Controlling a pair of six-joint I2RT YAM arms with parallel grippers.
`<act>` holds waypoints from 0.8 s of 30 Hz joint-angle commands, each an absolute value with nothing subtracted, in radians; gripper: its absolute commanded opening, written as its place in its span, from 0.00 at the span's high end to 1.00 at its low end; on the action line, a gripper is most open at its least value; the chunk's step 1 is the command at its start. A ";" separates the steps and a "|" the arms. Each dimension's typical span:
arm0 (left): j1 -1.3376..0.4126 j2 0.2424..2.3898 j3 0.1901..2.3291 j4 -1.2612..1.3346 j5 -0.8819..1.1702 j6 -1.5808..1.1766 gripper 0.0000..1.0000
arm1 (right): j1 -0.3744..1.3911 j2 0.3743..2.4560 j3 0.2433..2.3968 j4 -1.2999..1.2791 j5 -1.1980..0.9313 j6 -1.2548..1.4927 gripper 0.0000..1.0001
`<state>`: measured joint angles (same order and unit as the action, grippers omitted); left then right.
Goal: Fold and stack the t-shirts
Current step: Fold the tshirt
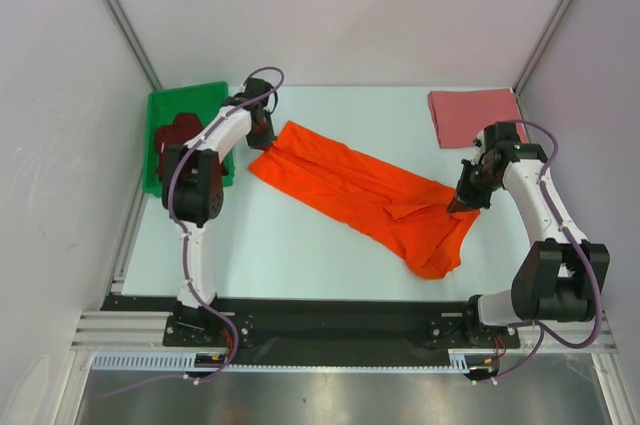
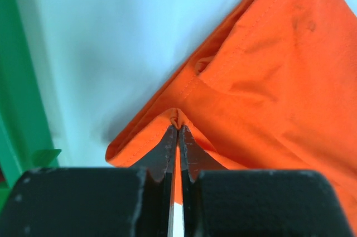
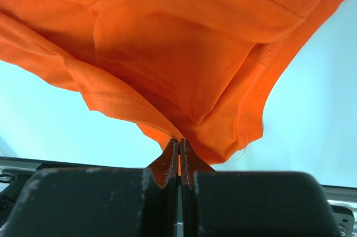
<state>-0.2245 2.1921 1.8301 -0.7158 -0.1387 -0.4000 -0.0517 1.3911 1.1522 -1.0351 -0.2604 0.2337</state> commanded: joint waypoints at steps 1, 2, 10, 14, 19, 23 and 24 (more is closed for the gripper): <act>-0.241 2.210 1.893 -0.701 -0.118 -0.396 0.94 | -0.063 1.408 1.210 -1.008 -0.259 0.209 1.00; -0.241 2.214 1.899 -0.703 -0.118 -0.397 0.94 | -0.064 1.413 1.212 -1.005 -0.259 0.206 1.00; -0.242 2.227 1.940 -0.700 -0.140 -0.403 0.95 | -0.074 1.448 1.246 -0.996 -0.261 0.201 1.00; -0.242 2.252 1.974 -0.710 -0.140 -0.410 0.95 | -0.080 1.470 1.265 -0.988 -0.262 0.203 1.00; -0.242 2.281 2.011 -0.730 -0.143 -0.411 0.96 | -0.084 1.485 1.285 -0.992 -0.261 0.204 1.00; -0.242 2.309 2.037 -0.738 -0.141 -0.403 0.94 | -0.092 1.493 1.276 -0.986 -0.255 0.199 1.00; -0.242 2.322 2.051 -0.744 -0.143 -0.403 0.94 | -0.095 1.496 1.276 -0.983 -0.258 0.199 1.00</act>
